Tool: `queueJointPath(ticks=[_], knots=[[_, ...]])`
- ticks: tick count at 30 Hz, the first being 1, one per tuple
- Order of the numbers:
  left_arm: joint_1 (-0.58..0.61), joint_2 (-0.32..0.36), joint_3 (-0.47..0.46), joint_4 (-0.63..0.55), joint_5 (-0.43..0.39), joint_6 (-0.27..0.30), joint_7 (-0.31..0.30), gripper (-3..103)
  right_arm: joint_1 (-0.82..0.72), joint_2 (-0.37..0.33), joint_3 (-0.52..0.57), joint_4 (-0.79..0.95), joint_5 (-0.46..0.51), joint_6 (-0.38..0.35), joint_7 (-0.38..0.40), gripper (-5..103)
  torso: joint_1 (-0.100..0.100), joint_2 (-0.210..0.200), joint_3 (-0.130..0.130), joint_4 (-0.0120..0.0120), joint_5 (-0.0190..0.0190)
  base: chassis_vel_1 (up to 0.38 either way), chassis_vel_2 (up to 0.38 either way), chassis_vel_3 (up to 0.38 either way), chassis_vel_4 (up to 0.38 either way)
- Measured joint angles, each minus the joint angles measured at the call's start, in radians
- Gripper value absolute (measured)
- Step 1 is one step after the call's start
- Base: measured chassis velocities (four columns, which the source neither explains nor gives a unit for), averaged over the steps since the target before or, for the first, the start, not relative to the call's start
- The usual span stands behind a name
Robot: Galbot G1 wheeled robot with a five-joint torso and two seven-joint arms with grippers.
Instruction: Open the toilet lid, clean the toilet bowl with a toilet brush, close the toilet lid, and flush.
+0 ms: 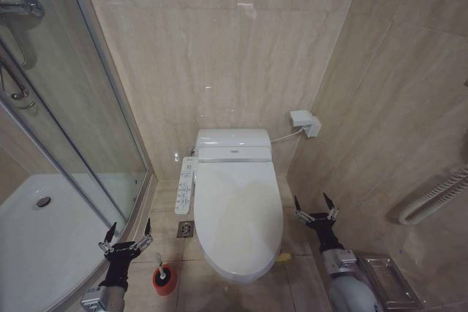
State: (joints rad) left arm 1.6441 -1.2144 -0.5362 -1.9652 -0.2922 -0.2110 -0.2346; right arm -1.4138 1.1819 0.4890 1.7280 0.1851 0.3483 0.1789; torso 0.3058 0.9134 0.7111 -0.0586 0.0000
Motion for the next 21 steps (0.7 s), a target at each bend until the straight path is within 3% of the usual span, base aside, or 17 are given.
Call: queueJointPath(ticks=[21], knots=[[0.0, 0.0, 0.0, 0.0, 0.0, 0.0, 0.0, 100, 0.0, 0.0, 0.0, 0.0, 0.0, 0.0, 0.0, 100, 0.0, 0.0, 0.0, 0.0, 0.0, 0.0, 0.0, 0.0, 0.0]])
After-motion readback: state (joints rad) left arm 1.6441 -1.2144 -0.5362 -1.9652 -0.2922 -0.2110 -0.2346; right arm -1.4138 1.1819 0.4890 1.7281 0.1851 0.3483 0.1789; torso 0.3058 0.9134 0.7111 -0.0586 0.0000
